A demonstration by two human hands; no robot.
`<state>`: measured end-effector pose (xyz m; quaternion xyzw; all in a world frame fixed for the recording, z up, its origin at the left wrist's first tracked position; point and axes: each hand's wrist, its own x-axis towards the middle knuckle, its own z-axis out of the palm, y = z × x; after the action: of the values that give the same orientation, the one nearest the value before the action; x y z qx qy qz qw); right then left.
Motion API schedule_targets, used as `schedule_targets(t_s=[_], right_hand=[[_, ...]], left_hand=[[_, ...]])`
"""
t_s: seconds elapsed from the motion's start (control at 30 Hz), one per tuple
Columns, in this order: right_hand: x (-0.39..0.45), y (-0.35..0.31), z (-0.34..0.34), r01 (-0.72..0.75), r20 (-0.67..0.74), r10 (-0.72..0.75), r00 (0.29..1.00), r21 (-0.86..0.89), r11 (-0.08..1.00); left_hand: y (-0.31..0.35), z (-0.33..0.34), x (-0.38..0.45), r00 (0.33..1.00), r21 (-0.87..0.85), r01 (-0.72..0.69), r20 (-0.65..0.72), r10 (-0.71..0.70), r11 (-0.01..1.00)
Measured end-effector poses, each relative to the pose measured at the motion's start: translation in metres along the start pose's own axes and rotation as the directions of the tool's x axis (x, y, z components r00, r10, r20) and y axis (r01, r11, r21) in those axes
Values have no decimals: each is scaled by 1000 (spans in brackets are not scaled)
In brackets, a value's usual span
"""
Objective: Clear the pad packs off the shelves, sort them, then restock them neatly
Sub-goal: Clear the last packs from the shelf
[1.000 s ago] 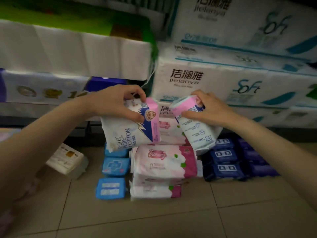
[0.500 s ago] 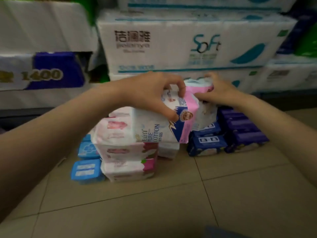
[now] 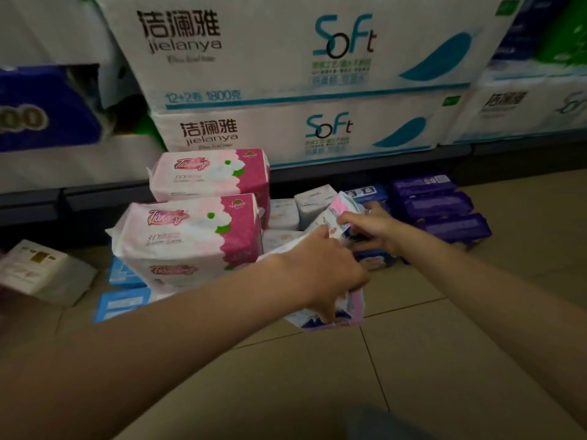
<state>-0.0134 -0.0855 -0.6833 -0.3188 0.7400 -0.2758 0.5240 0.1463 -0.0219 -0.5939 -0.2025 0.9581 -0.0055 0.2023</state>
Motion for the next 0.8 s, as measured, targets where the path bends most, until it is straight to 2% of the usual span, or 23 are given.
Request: schedule_targets(t_s=[0.1,0.23,0.3,0.37,0.5,0.57,0.63,0.73,0.77,0.8], right_hand=[[6,17,-1,0,-94,1,996,12,1000],[5,15,-6,20,-262,-122,957,-362,932],[5,15,1,26,-268,-162,950,-449,893],[7,15,13,27,-231,-147,962,-453,891],[14,20,28,11,-149,-61,987,-314,949],[17,26,31,-12,-70,-15,997,-365,931],[22,31,27,-13,-55,-11,998,-422,907],[6,24,12,189,-10,-229,973,-532,826],[-2,23,6,281,70,-292,954,-551,786],[-11,24,0,345,184,-292,939,-529,776]], left_hand=[[0,25,4,998,62,10,56,-14,998],[-1,44,15,997,115,-15,72,7,993],[-3,50,23,997,145,-36,78,25,989],[-5,55,29,995,164,-45,93,30,985],[-4,66,36,993,243,-54,116,26,969],[-3,72,39,992,297,-67,119,33,952],[-1,77,40,993,324,-78,112,44,943],[-3,81,39,997,341,-62,55,46,938],[-5,80,38,999,334,-41,30,32,942],[-9,78,36,1000,314,-9,10,6,949]])
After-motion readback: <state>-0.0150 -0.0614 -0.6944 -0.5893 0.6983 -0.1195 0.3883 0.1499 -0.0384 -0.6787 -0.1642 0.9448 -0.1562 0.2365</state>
